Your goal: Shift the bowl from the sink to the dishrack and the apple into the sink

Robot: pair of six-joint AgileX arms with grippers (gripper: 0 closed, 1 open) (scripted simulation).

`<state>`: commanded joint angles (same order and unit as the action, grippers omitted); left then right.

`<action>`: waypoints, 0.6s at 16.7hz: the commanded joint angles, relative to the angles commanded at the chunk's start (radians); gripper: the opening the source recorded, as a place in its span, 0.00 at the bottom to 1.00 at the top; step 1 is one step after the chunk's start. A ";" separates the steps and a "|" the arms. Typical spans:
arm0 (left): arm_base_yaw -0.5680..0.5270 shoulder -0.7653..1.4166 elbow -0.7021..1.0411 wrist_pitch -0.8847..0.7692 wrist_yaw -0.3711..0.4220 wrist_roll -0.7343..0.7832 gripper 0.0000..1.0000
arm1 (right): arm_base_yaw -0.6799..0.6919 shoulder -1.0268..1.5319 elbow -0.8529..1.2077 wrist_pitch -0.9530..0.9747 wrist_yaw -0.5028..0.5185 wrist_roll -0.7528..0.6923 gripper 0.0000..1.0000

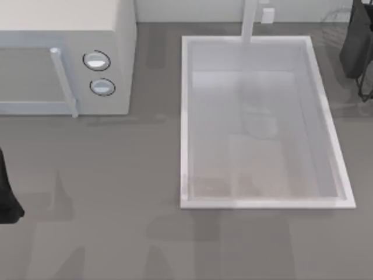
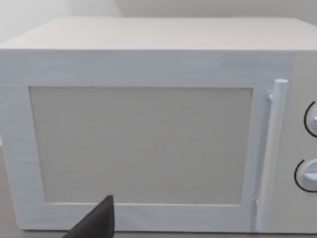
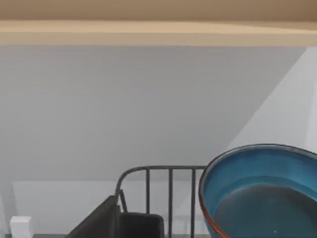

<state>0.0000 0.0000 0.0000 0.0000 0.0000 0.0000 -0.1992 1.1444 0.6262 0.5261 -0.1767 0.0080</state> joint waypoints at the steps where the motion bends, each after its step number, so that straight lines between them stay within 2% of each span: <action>1: 0.000 0.000 0.000 0.000 0.000 0.000 1.00 | 0.015 -0.094 -0.052 -0.044 0.014 -0.003 1.00; 10: 0.000 0.000 0.000 0.000 0.000 0.000 1.00 | 0.152 -0.910 -0.497 -0.420 0.136 -0.016 1.00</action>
<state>0.0000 0.0000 0.0000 0.0000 0.0000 0.0000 -0.0474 0.2345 0.1290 0.1056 -0.0406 -0.0085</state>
